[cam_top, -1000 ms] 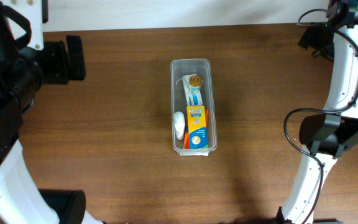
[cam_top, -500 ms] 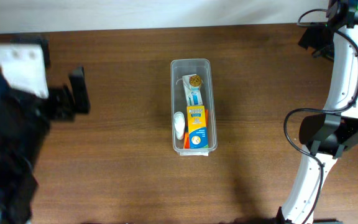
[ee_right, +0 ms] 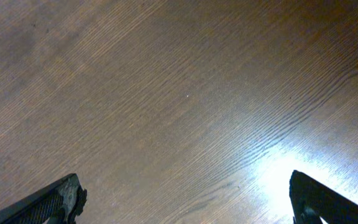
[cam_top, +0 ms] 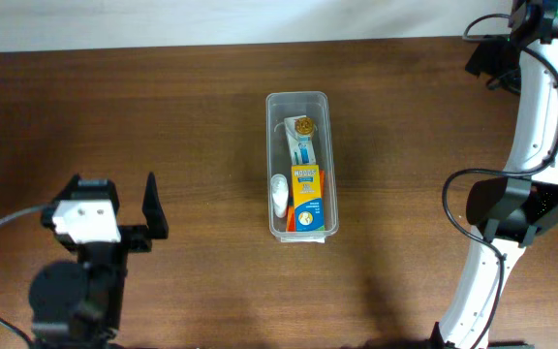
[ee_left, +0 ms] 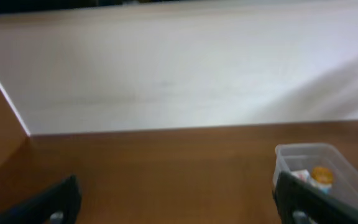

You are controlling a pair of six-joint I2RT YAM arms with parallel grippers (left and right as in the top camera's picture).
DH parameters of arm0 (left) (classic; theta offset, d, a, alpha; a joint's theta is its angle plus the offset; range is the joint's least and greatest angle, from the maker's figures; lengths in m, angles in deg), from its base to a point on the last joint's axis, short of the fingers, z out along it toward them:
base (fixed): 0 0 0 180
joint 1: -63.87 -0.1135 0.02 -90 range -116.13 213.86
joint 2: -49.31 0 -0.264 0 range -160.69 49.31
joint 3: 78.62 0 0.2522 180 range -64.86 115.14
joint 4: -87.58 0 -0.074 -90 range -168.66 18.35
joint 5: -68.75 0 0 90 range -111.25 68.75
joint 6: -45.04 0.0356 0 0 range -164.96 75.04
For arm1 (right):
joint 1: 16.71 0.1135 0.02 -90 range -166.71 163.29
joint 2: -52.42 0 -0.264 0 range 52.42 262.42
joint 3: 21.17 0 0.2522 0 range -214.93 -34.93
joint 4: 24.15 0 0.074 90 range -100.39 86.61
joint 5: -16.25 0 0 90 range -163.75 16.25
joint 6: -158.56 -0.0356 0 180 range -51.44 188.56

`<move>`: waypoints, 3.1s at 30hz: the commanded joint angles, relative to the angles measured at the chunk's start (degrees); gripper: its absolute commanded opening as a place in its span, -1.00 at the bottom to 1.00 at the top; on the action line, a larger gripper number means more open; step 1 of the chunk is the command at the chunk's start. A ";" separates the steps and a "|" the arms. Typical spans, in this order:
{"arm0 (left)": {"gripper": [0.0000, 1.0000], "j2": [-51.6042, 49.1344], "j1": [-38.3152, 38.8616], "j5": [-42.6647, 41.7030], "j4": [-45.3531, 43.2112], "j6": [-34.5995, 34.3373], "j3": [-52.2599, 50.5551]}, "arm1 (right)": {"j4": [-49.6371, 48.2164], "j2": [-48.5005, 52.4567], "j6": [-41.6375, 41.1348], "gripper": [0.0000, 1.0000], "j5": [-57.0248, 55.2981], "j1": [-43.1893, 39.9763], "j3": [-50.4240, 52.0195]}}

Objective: Pack container

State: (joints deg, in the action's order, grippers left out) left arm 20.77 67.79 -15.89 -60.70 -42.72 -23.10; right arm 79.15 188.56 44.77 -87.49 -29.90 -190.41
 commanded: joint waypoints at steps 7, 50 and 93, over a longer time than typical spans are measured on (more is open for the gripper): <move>0.99 11.61 -1.49 0.66 -20.52 0.81 -23.43 | -0.02 0.48 -0.31 0.97 -0.66 0.02 -1.05; 0.99 28.26 -5.84 -4.79 -13.11 -2.86 -41.22 | -0.02 0.48 -0.28 0.97 -0.66 0.02 -1.05; 0.99 28.24 -5.86 -4.76 -13.16 -2.84 -41.22 | -0.02 0.48 -0.28 0.97 -0.66 0.04 -1.05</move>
State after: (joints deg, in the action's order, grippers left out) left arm 48.46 62.21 -19.82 -73.70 -45.22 -63.63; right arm 79.15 188.56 44.75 -87.44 -29.90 -190.41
